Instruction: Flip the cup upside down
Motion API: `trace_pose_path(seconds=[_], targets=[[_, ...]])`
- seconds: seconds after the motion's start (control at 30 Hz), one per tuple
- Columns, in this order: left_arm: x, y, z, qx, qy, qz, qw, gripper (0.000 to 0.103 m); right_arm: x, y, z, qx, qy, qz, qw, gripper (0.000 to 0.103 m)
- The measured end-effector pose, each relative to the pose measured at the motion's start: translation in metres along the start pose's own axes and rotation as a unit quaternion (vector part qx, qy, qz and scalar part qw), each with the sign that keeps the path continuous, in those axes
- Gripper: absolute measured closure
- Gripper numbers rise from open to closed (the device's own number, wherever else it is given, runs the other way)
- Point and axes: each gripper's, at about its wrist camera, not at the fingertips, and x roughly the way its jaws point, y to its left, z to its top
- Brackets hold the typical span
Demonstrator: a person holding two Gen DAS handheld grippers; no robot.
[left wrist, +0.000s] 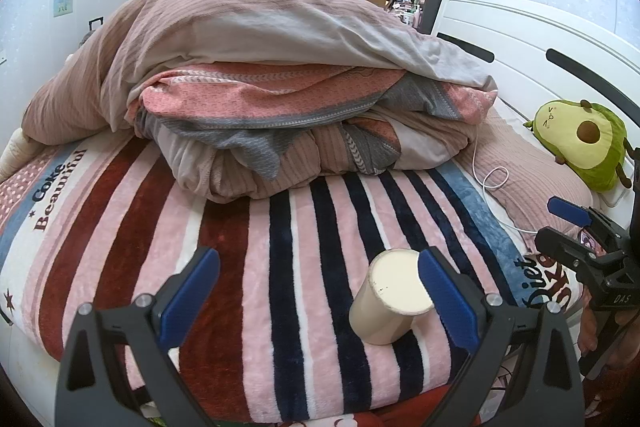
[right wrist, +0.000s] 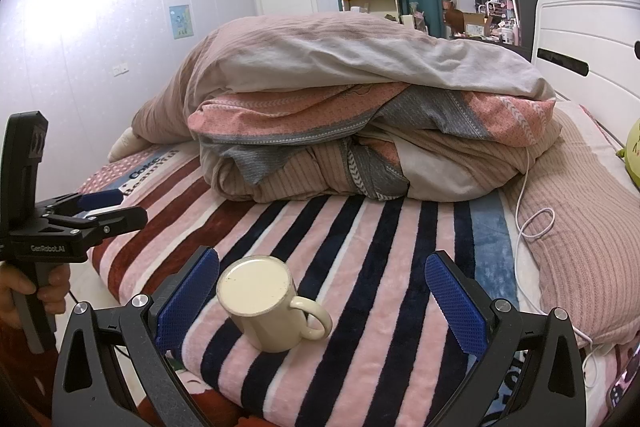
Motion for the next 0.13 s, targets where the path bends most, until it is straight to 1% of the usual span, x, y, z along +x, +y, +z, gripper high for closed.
trace_pose_path(seconds=[0.13], targets=[[-0.0003,-0.0008,0.0003,0.0,0.001,0.001,1.0,0.004,-0.0004,-0.0001,-0.0002,0.001,0.0,0.0,1.0,0.0]])
